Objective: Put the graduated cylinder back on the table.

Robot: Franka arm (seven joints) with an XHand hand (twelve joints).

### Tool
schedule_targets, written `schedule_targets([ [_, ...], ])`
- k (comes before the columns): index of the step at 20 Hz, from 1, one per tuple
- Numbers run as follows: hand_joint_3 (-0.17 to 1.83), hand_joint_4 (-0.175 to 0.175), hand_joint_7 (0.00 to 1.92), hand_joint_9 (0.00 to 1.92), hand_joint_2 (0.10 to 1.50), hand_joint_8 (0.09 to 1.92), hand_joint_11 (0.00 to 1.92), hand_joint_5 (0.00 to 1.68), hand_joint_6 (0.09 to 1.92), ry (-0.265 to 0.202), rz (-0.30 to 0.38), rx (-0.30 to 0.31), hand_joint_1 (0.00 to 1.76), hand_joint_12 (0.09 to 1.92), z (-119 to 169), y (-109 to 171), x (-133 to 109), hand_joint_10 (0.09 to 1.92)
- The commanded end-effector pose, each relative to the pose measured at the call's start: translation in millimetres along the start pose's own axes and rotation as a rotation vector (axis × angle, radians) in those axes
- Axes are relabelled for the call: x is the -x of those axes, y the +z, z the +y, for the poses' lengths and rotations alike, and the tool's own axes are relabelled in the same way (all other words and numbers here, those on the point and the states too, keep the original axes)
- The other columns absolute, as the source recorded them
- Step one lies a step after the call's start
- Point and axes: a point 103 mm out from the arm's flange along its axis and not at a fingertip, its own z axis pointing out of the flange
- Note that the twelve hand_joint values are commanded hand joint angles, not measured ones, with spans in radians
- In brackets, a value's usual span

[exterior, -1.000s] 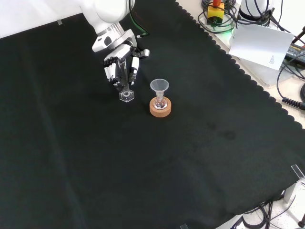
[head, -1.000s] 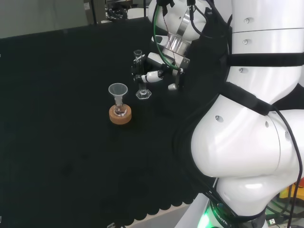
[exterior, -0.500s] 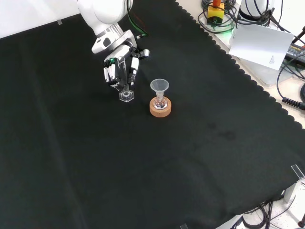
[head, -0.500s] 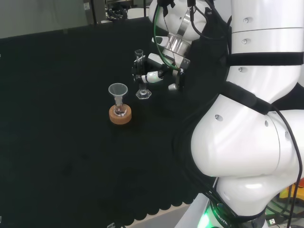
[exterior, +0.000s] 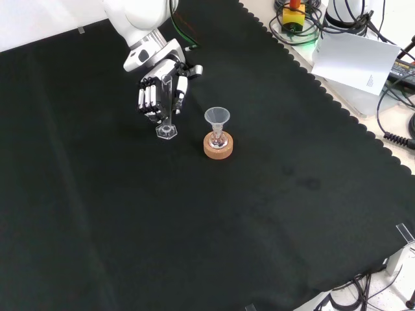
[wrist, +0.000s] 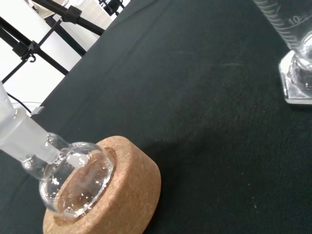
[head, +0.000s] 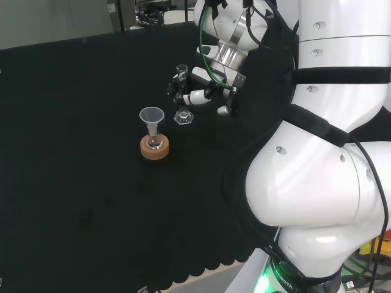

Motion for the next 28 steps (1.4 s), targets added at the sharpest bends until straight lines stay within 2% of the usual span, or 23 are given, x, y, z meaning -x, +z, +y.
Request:
schedule_targets([
  [1, -0.17, -0.016, 0.66, 1.08, 1.17, 0.62, 0.59, 0.75, 0.75, 0.018, -0.002, -0.020, 0.97, 1.22, 0.5, -0.6, -0.1, 0.09],
  [7, -0.17, -0.020, 0.64, 1.05, 1.15, 0.61, 0.55, 0.72, 0.73, 0.041, 0.000, -0.026, 0.96, 1.23, 0.5, -1.9, 2.1, 0.09],
  [16, -0.17, -0.043, 0.58, 0.99, 1.09, 0.61, 0.48, 0.63, 0.70, 0.055, -0.004, 0.023, 0.92, 1.26, 1.9, -19.0, 2.4, 0.09],
  [22, -0.17, -0.066, 0.40, 0.83, 1.03, 0.65, 0.31, 0.42, 0.57, 0.069, -0.017, 0.030, 0.88, 1.33, 2.8, -23.6, 1.3, 0.09],
  [28, -0.17, -0.075, 0.18, 0.63, 0.98, 0.69, 0.10, 0.34, 0.36, 0.087, -0.043, 0.069, 0.83, 1.39, -3.5, -47.8, -1.3, 0.09],
])
